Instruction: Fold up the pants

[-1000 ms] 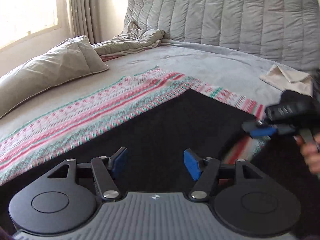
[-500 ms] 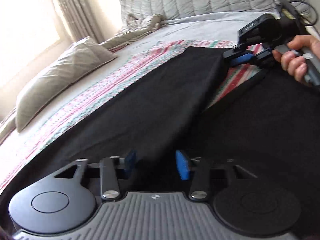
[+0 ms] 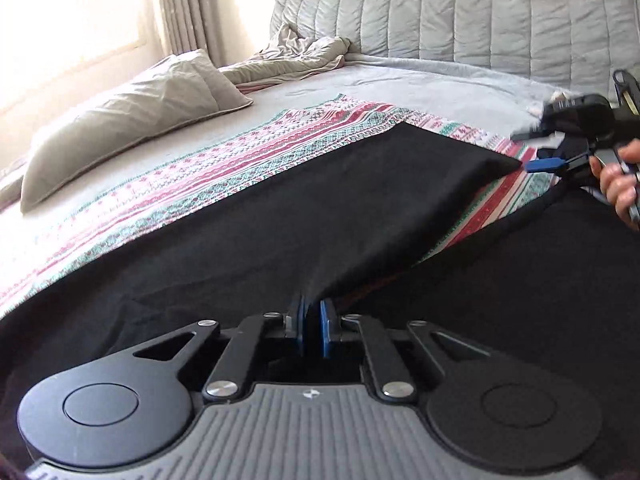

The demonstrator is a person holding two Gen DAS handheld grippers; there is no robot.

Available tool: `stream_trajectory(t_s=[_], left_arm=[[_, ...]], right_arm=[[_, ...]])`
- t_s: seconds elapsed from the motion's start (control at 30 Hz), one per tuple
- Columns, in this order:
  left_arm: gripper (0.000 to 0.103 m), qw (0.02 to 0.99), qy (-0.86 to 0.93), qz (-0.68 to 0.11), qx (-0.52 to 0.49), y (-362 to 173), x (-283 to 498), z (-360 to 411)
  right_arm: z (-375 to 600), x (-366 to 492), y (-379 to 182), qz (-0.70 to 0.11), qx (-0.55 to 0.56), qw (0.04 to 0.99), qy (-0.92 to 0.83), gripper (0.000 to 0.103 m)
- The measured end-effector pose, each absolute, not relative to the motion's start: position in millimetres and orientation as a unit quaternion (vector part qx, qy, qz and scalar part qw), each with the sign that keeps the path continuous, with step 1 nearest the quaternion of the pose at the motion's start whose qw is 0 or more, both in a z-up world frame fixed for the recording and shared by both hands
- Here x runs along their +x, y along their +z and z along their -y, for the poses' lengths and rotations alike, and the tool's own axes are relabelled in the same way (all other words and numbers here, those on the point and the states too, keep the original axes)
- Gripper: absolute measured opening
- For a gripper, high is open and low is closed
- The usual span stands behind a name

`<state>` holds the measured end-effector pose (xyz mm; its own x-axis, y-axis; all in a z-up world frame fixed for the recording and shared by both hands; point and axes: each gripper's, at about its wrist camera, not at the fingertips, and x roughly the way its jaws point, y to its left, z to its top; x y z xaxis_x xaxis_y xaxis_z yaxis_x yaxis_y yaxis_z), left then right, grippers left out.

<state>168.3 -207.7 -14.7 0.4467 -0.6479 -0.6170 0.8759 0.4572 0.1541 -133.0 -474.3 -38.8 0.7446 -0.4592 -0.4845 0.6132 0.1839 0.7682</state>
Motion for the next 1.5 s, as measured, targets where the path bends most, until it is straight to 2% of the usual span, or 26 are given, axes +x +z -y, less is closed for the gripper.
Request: stream_trajectory(t_s=[0.03,0.3,0.33,0.37,0.4,0.43,0.57,0.67,0.73,0.8,0.87,0.9,0.93,0.97,1.03,1.13,1.23,1.3,1.37,1.5], left_arm=[[0.02,0.818,-0.465,-0.24,0.24,-15.4,168.3,208.9],[0.022,0.82,-0.453,-0.229,0.264,-25.0,164.5,208.6],[0.022,0.821,-0.452,-0.229,0.264,-26.3,164.5,210.5],[0.022,0.82,-0.453,-0.229,0.265,-25.9,165.8,208.9],[0.021,0.818,-0.456,-0.227,0.266,-24.7,167.1,208.7],[0.02,0.817,-0.46,-0.226,0.265,-23.1,169.5,207.3],[0.017,0.809,-0.484,-0.237,0.235,-17.4,181.8,200.0],[0.017,0.796,-0.5,-0.279,0.194,-19.5,196.6,195.2],[0.018,0.764,-0.52,-0.323,0.205,-27.4,200.2,197.6],[0.024,0.75,-0.537,-0.309,0.233,-28.5,191.7,196.9],[0.05,0.732,-0.558,-0.308,0.24,-23.5,184.3,193.9],[0.057,0.732,-0.563,-0.301,0.237,-20.1,181.6,191.2],[0.069,0.741,-0.562,-0.287,0.232,-16.4,179.9,188.2],[0.074,0.75,-0.559,-0.274,0.223,-13.0,178.3,183.6],[0.074,0.761,-0.556,-0.271,0.198,-10.0,180.4,178.8],[0.077,0.757,-0.55,-0.298,0.189,-18.7,184.0,180.2],[0.077,0.756,-0.531,-0.316,0.214,-29.3,175.8,182.0],[0.077,0.763,-0.523,-0.312,0.216,-27.7,169.4,175.0],[0.082,0.773,-0.511,-0.314,0.206,-23.1,166.0,162.8],[0.083,0.806,-0.466,-0.313,0.187,-11.4,162.4,125.3]], right_arm=[[476.1,-133.9,-38.9,-0.069,0.525,0.766,-0.364,0.059],[479.9,-105.6,-48.3,-0.098,0.437,0.789,-0.42,0.051],[479.0,-102.9,-49.4,-0.1,0.426,0.792,-0.426,0.039],[480.0,-101.5,-50.5,-0.101,0.422,0.795,-0.423,0.02],[482.6,-103.4,-51.9,-0.094,0.437,0.797,-0.406,0.01],[483.9,-108.1,-50.3,-0.075,0.455,0.796,-0.393,0.006],[480.3,-128.9,-24.6,-0.033,0.428,0.804,-0.412,0.004],[485.4,-129.7,-28.8,-0.045,0.435,0.796,-0.418,0.004],[486.3,-125.2,-32.9,-0.061,0.431,0.792,-0.428,0.004],[484.5,-119.0,-29.7,-0.081,0.407,0.795,-0.443,0.004],[481.4,-114.9,-25.5,-0.096,0.381,0.798,-0.457,0.004],[479.8,-114.4,-23.9,-0.098,0.369,0.796,-0.47,0.005],[476.8,-117.0,-21.5,-0.095,0.354,0.792,-0.488,0.005],[475.9,-118.9,-19.2,-0.094,0.345,0.791,-0.496,0.009],[477.0,-124.1,-16.5,-0.088,0.356,0.795,-0.483,0.014],[472.4,-119.4,-11.2,-0.093,0.362,0.806,-0.459,0.034],[460.5,-105.0,-2.7,-0.106,0.355,0.822,-0.433,0.04],[451.2,-95.8,3.3,-0.112,0.354,0.834,-0.41,0.049],[439.3,-87.7,11.9,-0.118,0.339,0.846,-0.394,0.063],[413.4,-72.4,29.4,-0.138,0.301,0.87,-0.365,0.072]])
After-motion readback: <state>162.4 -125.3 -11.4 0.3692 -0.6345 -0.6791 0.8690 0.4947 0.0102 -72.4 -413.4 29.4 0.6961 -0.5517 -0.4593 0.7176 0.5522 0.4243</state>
